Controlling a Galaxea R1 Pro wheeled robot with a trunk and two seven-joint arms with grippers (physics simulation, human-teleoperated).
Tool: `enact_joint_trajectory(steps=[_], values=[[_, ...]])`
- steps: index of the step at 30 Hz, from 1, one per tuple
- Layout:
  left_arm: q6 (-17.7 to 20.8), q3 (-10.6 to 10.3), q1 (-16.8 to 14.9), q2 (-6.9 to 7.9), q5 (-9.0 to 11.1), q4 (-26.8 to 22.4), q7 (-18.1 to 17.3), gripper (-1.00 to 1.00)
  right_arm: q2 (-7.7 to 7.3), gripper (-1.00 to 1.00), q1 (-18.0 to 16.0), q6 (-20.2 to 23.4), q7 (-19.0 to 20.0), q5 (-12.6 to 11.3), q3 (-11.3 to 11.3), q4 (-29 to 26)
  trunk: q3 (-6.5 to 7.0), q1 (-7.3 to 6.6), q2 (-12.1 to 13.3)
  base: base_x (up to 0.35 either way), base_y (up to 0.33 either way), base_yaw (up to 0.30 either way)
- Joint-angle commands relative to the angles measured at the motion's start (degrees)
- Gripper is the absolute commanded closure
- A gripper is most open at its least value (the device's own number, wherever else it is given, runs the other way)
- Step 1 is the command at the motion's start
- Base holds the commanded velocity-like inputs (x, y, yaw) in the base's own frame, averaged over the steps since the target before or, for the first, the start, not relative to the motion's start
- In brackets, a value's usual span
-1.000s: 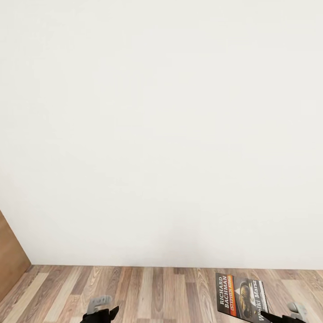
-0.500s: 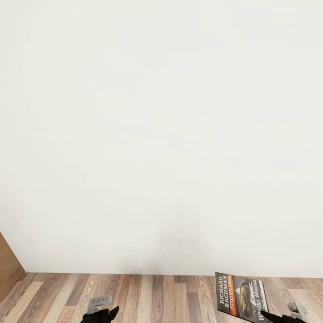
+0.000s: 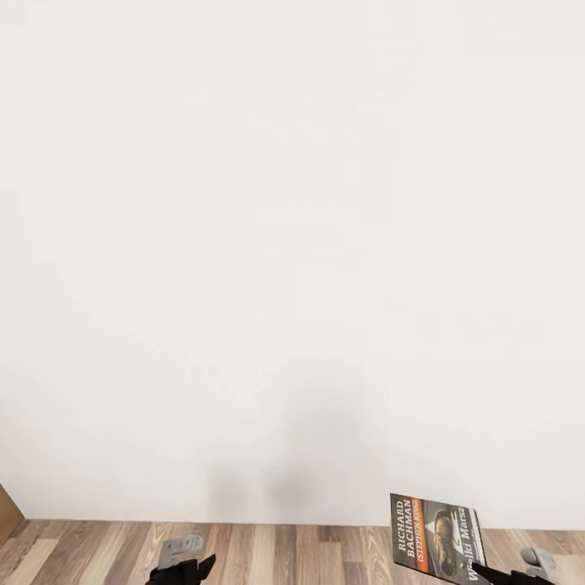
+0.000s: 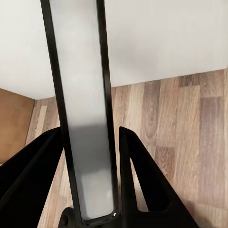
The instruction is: In the bedroom, move the book from the bed onto either nightstand, and place the two sandals side by side next to the bed.
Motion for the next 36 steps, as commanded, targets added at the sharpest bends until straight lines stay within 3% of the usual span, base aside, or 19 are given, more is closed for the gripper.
enact_joint_trajectory(steps=[1, 18, 36], values=[[-0.03, 0.13, -0.03, 0.02, 0.38, 0.09, -0.34, -1.00, -0.02, 1.00, -0.03, 0.06, 0.14, -0.51, 0.21, 0.01, -0.02, 0.05, -0.04, 0.326, 0.000, 0.000], [-0.03, 0.12, -0.02, -0.05, 0.30, 0.09, -0.32, -1.00, -0.03, 1.00, -0.03, 0.06, 0.21, -0.51, 0.21, 0.01, -0.02, 0.05, -0.04, 0.109, 0.000, -0.013], [-0.03, 0.12, -0.03, -0.05, 0.30, 0.09, -0.35, -1.00, -0.06, 1.00, -0.03, 0.06, 0.23, -0.51, 0.21, 0.01, -0.02, 0.05, -0.04, 0.002, 0.000, -0.261]])
